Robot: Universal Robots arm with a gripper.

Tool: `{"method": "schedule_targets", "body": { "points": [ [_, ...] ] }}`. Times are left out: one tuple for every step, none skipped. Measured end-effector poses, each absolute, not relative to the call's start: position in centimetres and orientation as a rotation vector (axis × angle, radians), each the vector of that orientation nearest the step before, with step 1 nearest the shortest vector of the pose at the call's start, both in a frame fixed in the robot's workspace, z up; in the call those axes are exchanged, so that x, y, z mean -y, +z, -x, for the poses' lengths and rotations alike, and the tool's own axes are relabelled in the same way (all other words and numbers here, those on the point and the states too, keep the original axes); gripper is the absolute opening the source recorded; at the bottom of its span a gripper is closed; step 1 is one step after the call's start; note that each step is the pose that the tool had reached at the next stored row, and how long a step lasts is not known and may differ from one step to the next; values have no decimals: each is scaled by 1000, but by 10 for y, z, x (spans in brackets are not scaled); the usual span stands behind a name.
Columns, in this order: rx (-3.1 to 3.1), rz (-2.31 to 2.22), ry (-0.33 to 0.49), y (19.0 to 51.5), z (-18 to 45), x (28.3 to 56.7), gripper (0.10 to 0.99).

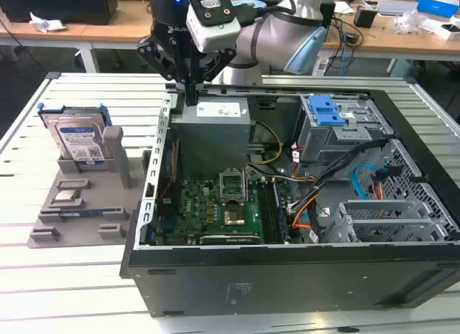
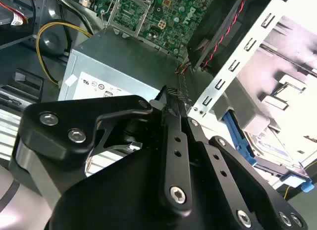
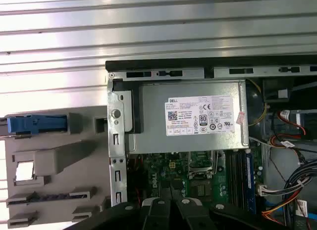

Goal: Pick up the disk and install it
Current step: 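Reach for the disk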

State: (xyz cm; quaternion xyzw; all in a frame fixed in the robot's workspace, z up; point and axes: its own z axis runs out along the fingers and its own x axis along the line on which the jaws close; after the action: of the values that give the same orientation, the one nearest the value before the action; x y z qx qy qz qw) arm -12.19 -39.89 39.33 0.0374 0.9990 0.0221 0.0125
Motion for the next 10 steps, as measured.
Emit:
{"method": "schedule_targets", "body": {
  "points": [
    [-3114, -117, 69, 393, 126, 399, 106],
    [-3114, -117, 69, 393, 130, 399, 106],
    [-3114, -117, 69, 393, 131, 399, 106],
    [-3114, -117, 69, 393, 133, 399, 106],
    [-3114, -117, 69, 393, 135, 399, 106],
    [-3114, -117, 69, 393, 138, 399, 106],
    [-3114, -116, 69, 393, 140, 399, 106],
    [-3114, -117, 69, 393, 142, 399, 106],
    [-3114, -117, 69, 393, 144, 399, 106],
    [-3114, -117, 69, 393, 145, 399, 106]
  ]
}}
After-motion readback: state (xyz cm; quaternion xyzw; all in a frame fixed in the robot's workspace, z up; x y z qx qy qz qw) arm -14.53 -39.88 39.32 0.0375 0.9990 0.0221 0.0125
